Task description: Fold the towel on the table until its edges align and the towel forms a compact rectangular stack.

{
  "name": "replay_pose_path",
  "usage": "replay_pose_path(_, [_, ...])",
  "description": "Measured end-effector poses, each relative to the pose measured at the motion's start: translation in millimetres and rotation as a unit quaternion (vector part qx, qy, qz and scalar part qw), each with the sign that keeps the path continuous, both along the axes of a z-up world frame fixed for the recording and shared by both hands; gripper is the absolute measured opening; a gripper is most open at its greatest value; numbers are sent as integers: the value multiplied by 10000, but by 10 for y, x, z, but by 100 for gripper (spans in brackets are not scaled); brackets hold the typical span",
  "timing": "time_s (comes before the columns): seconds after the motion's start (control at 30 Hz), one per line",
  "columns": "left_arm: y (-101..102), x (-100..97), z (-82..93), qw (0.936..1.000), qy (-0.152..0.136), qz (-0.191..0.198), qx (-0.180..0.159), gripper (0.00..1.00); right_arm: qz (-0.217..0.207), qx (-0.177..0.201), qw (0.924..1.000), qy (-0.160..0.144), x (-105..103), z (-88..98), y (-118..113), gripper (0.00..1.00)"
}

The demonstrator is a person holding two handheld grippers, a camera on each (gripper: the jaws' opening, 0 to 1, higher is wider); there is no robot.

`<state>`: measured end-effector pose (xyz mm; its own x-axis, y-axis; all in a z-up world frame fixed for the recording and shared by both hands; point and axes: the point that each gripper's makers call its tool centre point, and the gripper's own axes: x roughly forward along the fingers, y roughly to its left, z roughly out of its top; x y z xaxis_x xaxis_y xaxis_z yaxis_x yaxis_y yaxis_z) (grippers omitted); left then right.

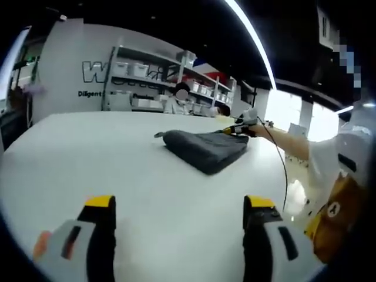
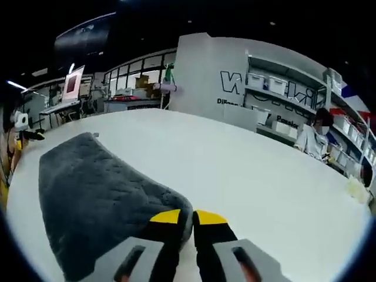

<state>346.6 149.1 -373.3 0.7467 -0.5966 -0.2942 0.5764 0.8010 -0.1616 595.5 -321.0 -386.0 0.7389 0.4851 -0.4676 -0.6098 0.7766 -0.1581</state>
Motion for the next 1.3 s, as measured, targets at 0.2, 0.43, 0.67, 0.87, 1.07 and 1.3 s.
replay_pose_path(0.2, [12,-3,1,10000,-25,10,45,94,-130,-170,9997,-114,-21,-3,-49,18])
replay_pose_path(0.43, [16,-6,29,9999,-101,33,27,94,-557,409,9946,-772,-195,452,-172,29])
replay_pose_path(0.67, [24,1,50,9996,-192,137,165,93,-869,1389,9805,-1084,-928,884,-207,42])
replay_pose_path(0.87, [-29,0,96,9994,-289,108,133,94,-1140,1098,9836,-863,-1557,857,-265,52])
replay_pose_path(1.07, [-106,-27,28,9992,-244,54,298,94,-1226,873,9854,-802,-2029,838,-268,64])
replay_pose_path(1.3, [-103,-53,45,9986,-335,198,352,95,-1547,742,9850,-159,-2517,376,-212,85])
